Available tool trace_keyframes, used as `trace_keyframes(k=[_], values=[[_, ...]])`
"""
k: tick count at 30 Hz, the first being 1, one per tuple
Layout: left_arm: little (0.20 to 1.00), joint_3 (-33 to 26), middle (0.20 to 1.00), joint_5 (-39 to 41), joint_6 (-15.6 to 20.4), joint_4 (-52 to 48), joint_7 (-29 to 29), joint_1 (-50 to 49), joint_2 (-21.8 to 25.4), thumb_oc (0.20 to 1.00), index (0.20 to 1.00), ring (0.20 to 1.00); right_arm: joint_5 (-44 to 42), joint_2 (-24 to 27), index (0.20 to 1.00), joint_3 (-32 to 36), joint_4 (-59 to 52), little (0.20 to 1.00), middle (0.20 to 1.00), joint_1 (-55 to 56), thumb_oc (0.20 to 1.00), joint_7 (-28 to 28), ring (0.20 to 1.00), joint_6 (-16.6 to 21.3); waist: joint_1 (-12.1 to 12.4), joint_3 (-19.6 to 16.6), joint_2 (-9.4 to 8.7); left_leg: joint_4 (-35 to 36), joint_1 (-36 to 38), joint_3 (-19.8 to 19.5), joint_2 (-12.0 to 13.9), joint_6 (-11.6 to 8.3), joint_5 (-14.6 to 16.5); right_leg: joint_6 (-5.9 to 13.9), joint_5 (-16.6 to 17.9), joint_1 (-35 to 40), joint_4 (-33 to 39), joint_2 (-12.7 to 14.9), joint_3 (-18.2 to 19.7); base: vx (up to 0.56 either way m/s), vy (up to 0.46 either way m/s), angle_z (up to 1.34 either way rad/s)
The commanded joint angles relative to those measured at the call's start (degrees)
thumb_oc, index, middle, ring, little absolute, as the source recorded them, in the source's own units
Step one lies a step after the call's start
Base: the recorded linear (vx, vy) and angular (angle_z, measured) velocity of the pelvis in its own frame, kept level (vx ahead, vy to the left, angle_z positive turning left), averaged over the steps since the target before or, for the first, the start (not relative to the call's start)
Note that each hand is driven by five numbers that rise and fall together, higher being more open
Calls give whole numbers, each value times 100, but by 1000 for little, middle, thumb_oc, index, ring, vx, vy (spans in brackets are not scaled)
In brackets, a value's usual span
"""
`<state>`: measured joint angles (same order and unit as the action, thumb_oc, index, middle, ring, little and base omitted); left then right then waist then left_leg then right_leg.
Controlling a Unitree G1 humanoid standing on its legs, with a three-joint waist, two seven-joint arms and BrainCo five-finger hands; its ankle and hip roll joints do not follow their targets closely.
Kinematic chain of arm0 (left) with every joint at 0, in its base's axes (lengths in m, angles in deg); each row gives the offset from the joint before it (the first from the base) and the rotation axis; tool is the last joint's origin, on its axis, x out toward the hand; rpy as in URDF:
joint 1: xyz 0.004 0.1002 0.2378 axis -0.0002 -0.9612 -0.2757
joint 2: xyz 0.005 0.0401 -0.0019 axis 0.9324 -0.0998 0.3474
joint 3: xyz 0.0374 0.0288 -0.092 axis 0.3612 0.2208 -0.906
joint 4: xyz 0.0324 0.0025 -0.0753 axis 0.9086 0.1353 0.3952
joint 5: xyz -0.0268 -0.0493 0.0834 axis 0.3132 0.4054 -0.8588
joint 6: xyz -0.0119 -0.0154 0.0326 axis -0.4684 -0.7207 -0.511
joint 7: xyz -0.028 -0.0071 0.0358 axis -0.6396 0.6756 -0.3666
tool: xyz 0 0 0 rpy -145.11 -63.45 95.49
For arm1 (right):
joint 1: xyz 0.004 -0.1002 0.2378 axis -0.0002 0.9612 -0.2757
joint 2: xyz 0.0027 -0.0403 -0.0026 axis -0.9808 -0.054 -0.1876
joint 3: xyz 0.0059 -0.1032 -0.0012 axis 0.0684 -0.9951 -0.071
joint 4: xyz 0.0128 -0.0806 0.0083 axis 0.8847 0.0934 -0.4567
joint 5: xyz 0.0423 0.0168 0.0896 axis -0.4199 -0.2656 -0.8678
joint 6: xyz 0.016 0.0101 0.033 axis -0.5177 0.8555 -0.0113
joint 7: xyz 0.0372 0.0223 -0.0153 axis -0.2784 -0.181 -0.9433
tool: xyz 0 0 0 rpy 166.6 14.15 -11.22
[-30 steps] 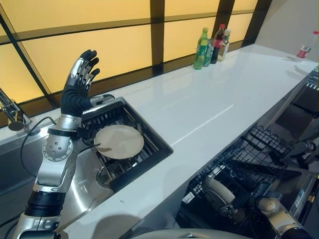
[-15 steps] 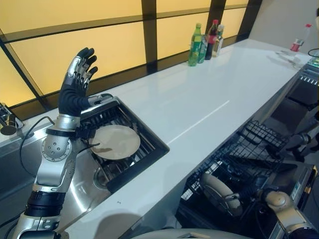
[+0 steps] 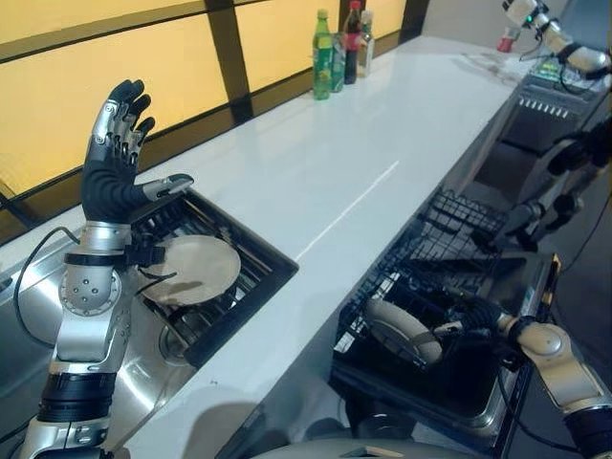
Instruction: Pick up plates and place into dishwasher.
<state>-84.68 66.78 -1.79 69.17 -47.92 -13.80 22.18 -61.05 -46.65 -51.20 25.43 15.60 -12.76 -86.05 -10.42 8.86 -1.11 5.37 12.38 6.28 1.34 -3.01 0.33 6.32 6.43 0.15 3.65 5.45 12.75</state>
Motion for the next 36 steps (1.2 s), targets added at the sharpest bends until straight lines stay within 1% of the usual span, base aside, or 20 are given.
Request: trace_keyframes(k=[1,2,3,5,6,9,12,14,15,16,18,19,20,23,26,28,30,31,34,36], values=[[1000,-363,1000,-89,270,184,-21,13,129,1000,1000,1000,-309,48,1000,206,-328,1000,1000,-264,1000,-255,1000,385,-6,-121,-161,-464,-87,-185,-62,291,481,487,382,-446,-621,549,-451,-133,83,-20],[1000,-387,1000,-98,280,180,-34,-1,149,1000,1000,1000,-352,50,1000,205,-328,1000,1000,-297,1000,-292,1000,391,49,-107,-156,-439,-101,-152,-48,309,441,479,319,-447,-811,528,-557,-129,60,-21],[1000,-400,1000,-105,286,177,-37,-2,158,1000,1000,1000,-383,54,1000,200,-329,1000,1000,-321,1000,-320,1000,399,81,-98,-147,-429,-120,-142,-40,321,413,462,251,-460,-990,498,-584,-167,73,-16],[1000,-367,1000,-137,281,159,0,52,187,1000,1000,1000,-460,63,1000,166,-334,1000,1000,-389,1000,-436,1000,397,184,-97,-107,-443,-243,-133,-17,372,312,371,-7,-402,-1359,383,-683,-187,72,-9],[1000,-359,1000,-147,288,145,20,72,201,1000,1000,1000,-494,62,1000,166,-359,1000,1000,-403,1000,-471,1000,401,251,-106,-87,-445,-327,-132,-11,405,244,322,-141,-342,-1552,323,-777,-202,57,-8],[1000,-407,1000,-238,269,126,-12,74,260,1000,1000,1000,-586,57,1000,178,-469,1000,1000,-392,1000,-545,1000,446,480,-172,-107,-469,-545,-161,-13,453,95,227,-354,-169,-1861,251,-1100,-192,7,-15],[1000,-420,1000,-484,155,210,-3,103,386,1000,1000,1000,-620,68,1000,189,-467,1000,1000,-451,1000,-612,1000,511,657,-239,-150,-524,-711,-142,-8,427,4,143,-569,78,-1804,210,-1314,-134,-57,-15],[1000,-407,1000,-792,-49,319,120,98,549,1000,1000,1000,-708,128,1000,177,-433,1000,1000,-551,1000,-653,1000,555,854,-298,-183,-560,-830,-146,4,343,-81,57,-773,406,-1401,229,-1576,-130,-111,-15],[1000,-388,1000,-921,-215,345,236,115,641,1000,1000,1000,-744,141,1000,147,-407,1000,1000,-605,1000,-686,1000,577,938,-317,-190,-569,-870,-147,6,293,-97,32,-838,550,-1135,244,-1710,-117,-151,-15],[1000,-360,1000,-1087,-370,429,409,132,733,1000,1000,1000,-754,139,1000,90,-377,1000,1000,-677,1000,-725,1000,602,1002,-310,-183,-570,-900,-193,20,254,-131,52,-774,582,-1086,286,-1763,-104,-142,-25],[1000,-307,1000,-1344,-628,595,541,172,825,1000,1000,1000,-752,161,1000,9,-352,1000,1000,-796,1000,-762,1000,551,1036,-307,-144,-540,-921,-244,82,195,-176,-23,-879,636,-934,167,-1697,-80,-89,-21],[1000,-303,1000,-1350,-633,595,546,177,823,1000,1000,1000,-752,161,1000,8,-350,1000,1000,-799,1000,-763,1000,551,1034,-306,-142,-538,-922,-248,85,192,-177,-25,-878,639,-931,164,-1701,-143,-90,1],[1000,-296,1000,-1607,-891,627,592,138,852,1000,1000,1000,-762,201,1000,-9,-401,1000,1000,-833,1000,-759,1000,482,1104,-297,-119,-509,-986,-261,156,128,-309,-65,-811,643,-825,145,-1841,-164,-96,14],[1000,-217,1000,-1851,-1217,704,487,86,966,1000,1000,1000,-807,269,1000,-30,-409,1000,1000,-875,1000,-800,1000,427,1136,-308,-95,-407,-1044,-294,222,41,-426,-142,-794,702,-647,44,-1895,-137,-99,2],[1000,-189,1000,-2153,-1319,732,294,4,1043,1000,1000,1000,-850,338,1000,-60,-357,1000,1000,-984,1000,-861,1000,394,1189,-298,-73,-369,-1130,-357,291,-54,-521,-211,-764,727,-512,-26,-1949,-117,-88,9],[1000,-178,1000,-2719,-1316,768,255,-59,1132,1000,1000,1000,-835,362,1000,-86,-310,1000,1000,-1038,1000,-918,1000,412,1225,-283,-43,-394,-1227,-403,338,-110,-575,-243,-740,735,-460,-50,-1989,-73,-64,3],[1000,-122,1000,-3428,-1480,878,233,-139,1372,1000,1000,1000,-875,408,1000,-99,-286,1000,1000,-1088,1000,-995,1000,398,1238,-273,-6,-377,-1245,-432,377,-176,-571,-259,-787,774,-428,-70,-1999,-55,-44,4],[1000,-93,1000,-3600,-1561,954,192,-172,1493,1000,1000,1000,-901,436,1000,-85,-296,1000,1000,-1090,1000,-1029,1000,384,1236,-269,13,-373,-1267,-437,392,-194,-593,-262,-785,774,-418,-72,-2008,-94,-15,6],[1000,13,1000,-3764,-1804,1181,-45,-220,1783,1000,1000,1000,-1030,557,1000,23,-334,1000,1000,-1094,1000,-1033,1000,328,1180,-244,74,-351,-1295,-414,431,-234,-648,-264,-776,776,-380,-75,-2006,-70,7,5],[1000,-1,1000,-3796,-1740,1193,-299,-322,1864,1000,1000,1000,-1031,590,1000,128,-318,1000,1000,-1016,1000,-997,1000,371,1144,-227,107,-335,-1297,-411,447,-251,-675,-264,-762,771,-359,-75,-1985,-51,20,5]])
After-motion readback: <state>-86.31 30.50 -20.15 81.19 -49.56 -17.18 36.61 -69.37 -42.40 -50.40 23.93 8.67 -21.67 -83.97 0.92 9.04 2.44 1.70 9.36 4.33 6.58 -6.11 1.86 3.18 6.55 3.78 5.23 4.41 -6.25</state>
